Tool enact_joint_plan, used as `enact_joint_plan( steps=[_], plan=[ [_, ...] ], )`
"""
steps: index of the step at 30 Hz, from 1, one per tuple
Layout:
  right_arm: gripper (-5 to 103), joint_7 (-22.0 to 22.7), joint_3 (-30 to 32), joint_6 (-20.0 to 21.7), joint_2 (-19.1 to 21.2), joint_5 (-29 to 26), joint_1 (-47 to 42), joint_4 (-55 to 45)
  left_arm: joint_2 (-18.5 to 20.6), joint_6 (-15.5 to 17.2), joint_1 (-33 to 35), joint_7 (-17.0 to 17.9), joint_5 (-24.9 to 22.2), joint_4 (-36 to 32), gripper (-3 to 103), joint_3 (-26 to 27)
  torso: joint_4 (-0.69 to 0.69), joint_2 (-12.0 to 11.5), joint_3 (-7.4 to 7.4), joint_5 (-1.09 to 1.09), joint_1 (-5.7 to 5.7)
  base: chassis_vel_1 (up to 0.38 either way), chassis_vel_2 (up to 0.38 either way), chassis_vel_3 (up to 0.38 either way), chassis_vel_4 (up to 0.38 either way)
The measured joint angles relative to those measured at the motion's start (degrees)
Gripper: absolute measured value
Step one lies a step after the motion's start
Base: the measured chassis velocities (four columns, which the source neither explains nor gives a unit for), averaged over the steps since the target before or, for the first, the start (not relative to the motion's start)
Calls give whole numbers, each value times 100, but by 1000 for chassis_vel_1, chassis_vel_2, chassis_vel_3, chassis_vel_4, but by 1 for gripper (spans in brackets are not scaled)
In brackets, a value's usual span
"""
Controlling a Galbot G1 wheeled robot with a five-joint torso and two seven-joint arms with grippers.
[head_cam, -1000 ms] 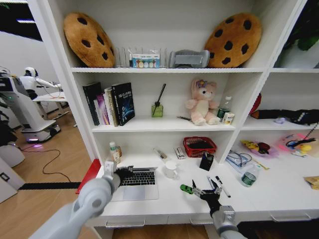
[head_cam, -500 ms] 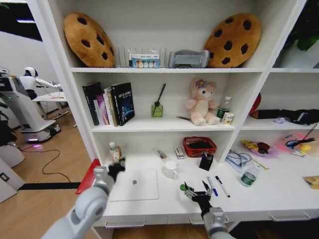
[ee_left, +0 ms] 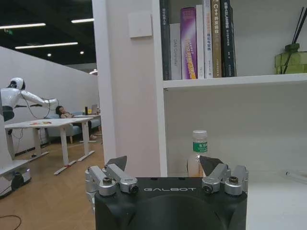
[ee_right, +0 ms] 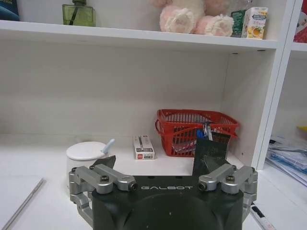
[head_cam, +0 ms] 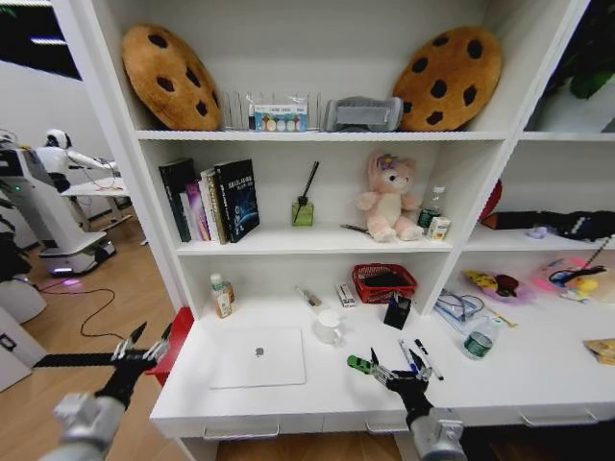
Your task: Organize the objects on the table.
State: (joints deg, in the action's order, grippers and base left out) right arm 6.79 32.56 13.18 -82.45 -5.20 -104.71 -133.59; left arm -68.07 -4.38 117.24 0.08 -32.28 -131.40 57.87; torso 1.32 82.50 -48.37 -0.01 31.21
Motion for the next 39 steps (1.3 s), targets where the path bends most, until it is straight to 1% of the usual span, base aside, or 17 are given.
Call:
enact_joint_plan(
  steps=[1,3,4,5,6,7,8,9,11,12,13,14,16,24,28,33,39],
  plan=[
    [100,0,0,2,9,1,-8,-1,-60,-25,118,2,-98,-64,89,41,1,0,0,0,0,0,0,0,0],
    [100,0,0,3,14,6,-10,0,-90,-12,170,21,-199,-128,89,62,2,0,0,0,0,0,0,0,0],
    [100,1,-6,-7,18,44,-10,19,-115,136,154,82,-324,-222,95,96,3,0,0,-1,0,0,0,0,0],
    [100,0,-14,-41,17,107,-12,44,-130,412,7,135,-397,-280,98,137,3,0,-1,0,0,0,0,0,0],
    [100,0,-14,-41,17,107,-12,44,-130,412,7,135,-397,-280,98,137,3,0,-1,0,0,0,0,0,0],
    [100,-2,-30,-75,6,150,-17,51,-135,700,-236,183,-420,-292,99,172,3,0,-1,1,0,0,0,0,0],
    [100,-2,-39,-89,-3,167,-27,48,-126,903,-429,218,-444,-298,99,193,4,0,-1,2,0,0,0,0,0],
    [100,-2,-39,-89,-3,167,-27,48,-126,903,-429,218,-444,-298,99,193,4,0,-1,2,0,0,0,0,0],
    [100,-3,-49,-101,-17,210,-67,3,-59,1273,-712,284,-567,-352,100,232,5,-1,-2,2,1,0,0,0,0],
    [100,-2,-49,-101,-15,220,-80,-25,-35,1391,-773,330,-596,-392,100,232,5,-1,-1,2,1,0,0,0,0],
    [100,-2,-49,-101,-15,220,-80,-25,-35,1391,-773,330,-596,-392,100,232,5,-1,-1,2,1,0,0,0,0],
    [100,-3,-42,-99,-3,221,-92,-73,-18,1488,-815,372,-610,-425,100,233,4,-1,-2,1,1,0,0,0,0],
    [100,-3,-23,-94,14,222,-115,-139,-10,1530,-834,397,-615,-434,100,233,2,-1,-1,2,1,0,0,0,0],
    [100,-2,-5,-125,43,246,-164,-243,-1,1539,-840,410,-616,-436,100,216,2,-1,-2,1,1,0,0,0,0],
    [100,5,43,-28,58,250,-143,-279,1,1539,-841,412,-616,-436,100,210,2,-1,-1,1,1,0,0,0,0],
    [100,-228,144,66,129,260,-85,-307,3,1538,-841,416,-616,-434,100,203,2,-1,-1,2,1,0,0,0,0],
    [100,-266,137,77,158,235,-56,-324,5,1536,-841,418,-615,-431,100,200,3,-1,-1,2,1,-37,-39,51,29]
  ],
)
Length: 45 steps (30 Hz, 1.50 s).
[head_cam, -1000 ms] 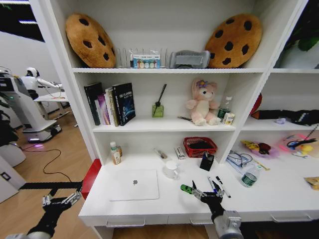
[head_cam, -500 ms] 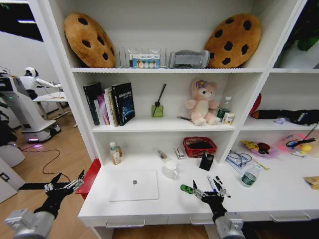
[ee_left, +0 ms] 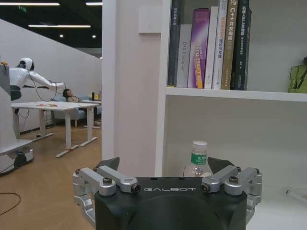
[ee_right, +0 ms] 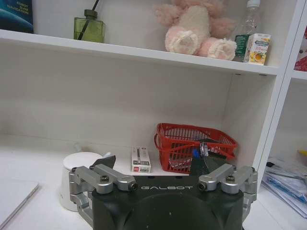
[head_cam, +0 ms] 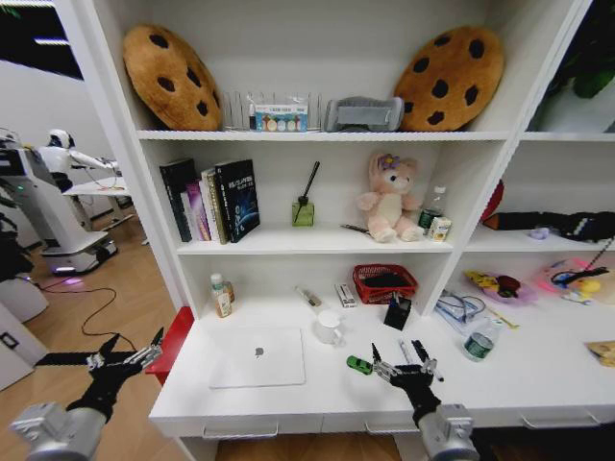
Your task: Organize the objects on the table.
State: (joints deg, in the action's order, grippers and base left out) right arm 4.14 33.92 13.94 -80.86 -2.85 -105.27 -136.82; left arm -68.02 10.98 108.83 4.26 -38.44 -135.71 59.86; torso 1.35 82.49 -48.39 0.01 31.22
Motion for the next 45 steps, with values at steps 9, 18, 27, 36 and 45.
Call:
enact_joint_plan(
  steps=[9,18,27,36,45],
  plan=[
    [100,9,7,-35,18,-62,23,30,2,-4,0,0,2,4,100,-5,0,0,-1,0,1,-178,-185,179,168],
    [100,18,-54,-97,115,-95,60,159,2,-7,0,-1,2,7,100,-9,0,0,-1,-2,1,-252,-277,258,273],
    [100,-592,-672,-178,1895,-431,572,698,2,-10,-1,-1,3,7,100,-9,0,-1,-1,2,1,-109,-134,158,133],
    [100,-1056,-1937,8,3496,-1907,1980,1251,4,-10,-1,9,3,9,100,-7,-3,0,-1,-2,1,33,44,-34,-41],
    [100,-2224,-2463,717,4200,-3400,2870,1534,3,-10,-1,7,3,8,100,-8,1,0,-1,-3,1,0,0,0,0]
  ],
)
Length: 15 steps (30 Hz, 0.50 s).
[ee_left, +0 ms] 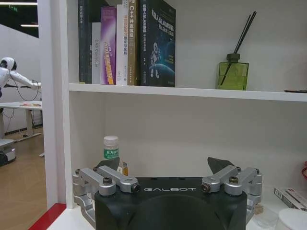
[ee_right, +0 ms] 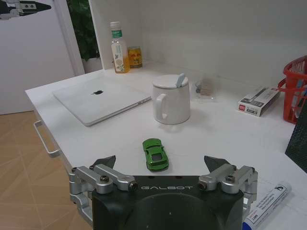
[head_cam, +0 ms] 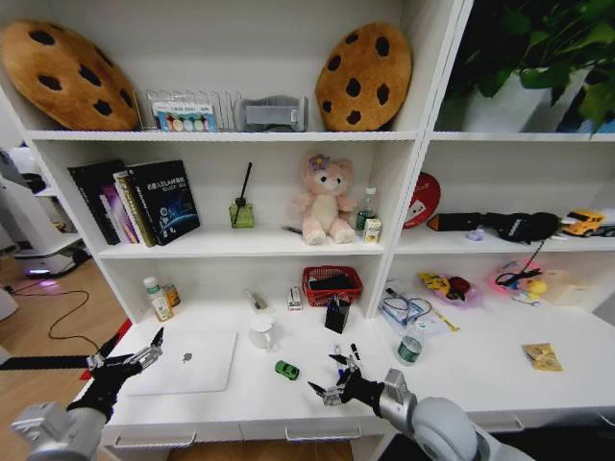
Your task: Organize the objects on the table.
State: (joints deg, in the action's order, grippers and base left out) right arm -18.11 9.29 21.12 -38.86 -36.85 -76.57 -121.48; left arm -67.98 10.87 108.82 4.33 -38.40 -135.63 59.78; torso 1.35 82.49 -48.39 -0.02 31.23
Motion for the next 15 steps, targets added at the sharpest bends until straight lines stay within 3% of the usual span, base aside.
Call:
enact_joint_plan(
  steps=[6,15],
  plan=[
    [100,-679,-297,248,49,129,747,425,0,1,0,-1,0,0,100,0,-1,0,0,1,0,0,0,0,0],
    [100,-979,-995,589,-2,362,1579,694,0,1,0,-4,0,0,100,0,-1,0,0,2,0,0,0,0,0]
  ],
)
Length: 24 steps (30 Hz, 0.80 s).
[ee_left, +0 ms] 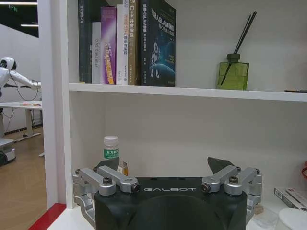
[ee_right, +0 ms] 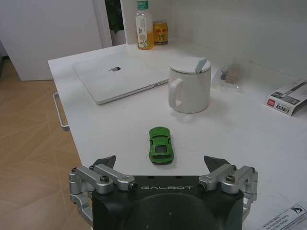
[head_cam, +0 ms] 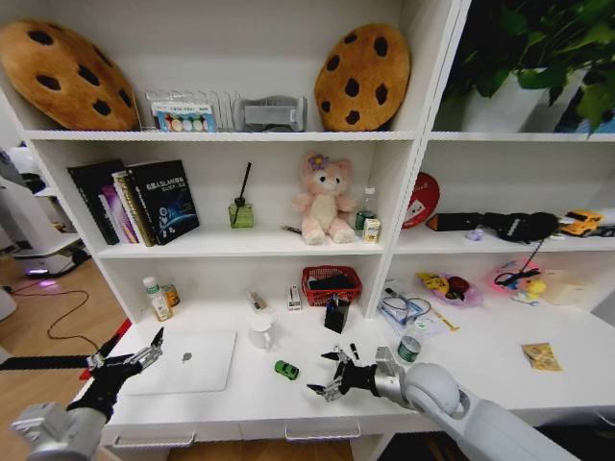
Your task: Organize the objects on the table.
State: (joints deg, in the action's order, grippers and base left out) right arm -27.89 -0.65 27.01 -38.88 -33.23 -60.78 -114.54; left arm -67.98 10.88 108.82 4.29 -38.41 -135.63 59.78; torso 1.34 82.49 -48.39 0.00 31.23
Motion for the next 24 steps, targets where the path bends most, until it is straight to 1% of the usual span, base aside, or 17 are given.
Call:
enact_joint_plan(
  steps=[2,3,5,9,13,20,23,24],
  plan=[
    [100,-1,-206,229,-53,-71,206,48,0,0,0,-1,0,0,100,0,0,0,0,0,0,0,0,0,0],
    [100,-1,-206,229,-53,-71,206,48,0,0,0,-1,0,0,100,0,0,0,0,0,0,0,0,0,0],
    [100,98,-438,363,-83,-195,368,111,0,0,0,-2,0,0,100,0,0,0,0,0,0,0,0,0,0],
    [100,189,-753,415,-76,-317,595,190,0,0,0,-3,0,0,100,0,0,0,0,0,0,0,0,0,0],
    [100,269,-889,475,-103,-429,721,232,0,0,0,-3,0,0,100,0,0,0,1,0,0,0,0,0,0],
    [100,439,-1193,538,-297,-513,1009,450,0,0,0,-3,0,0,100,0,0,0,0,0,0,0,0,0,0],
    [100,449,-1228,538,-349,-502,1052,511,0,0,0,-3,0,0,100,0,0,0,0,1,0,0,0,0,0],
    [100,462,-1284,536,-449,-478,1112,616,0,0,0,-3,0,0,100,0,0,1,0,0,0,0,0,0,0]
  ],
)
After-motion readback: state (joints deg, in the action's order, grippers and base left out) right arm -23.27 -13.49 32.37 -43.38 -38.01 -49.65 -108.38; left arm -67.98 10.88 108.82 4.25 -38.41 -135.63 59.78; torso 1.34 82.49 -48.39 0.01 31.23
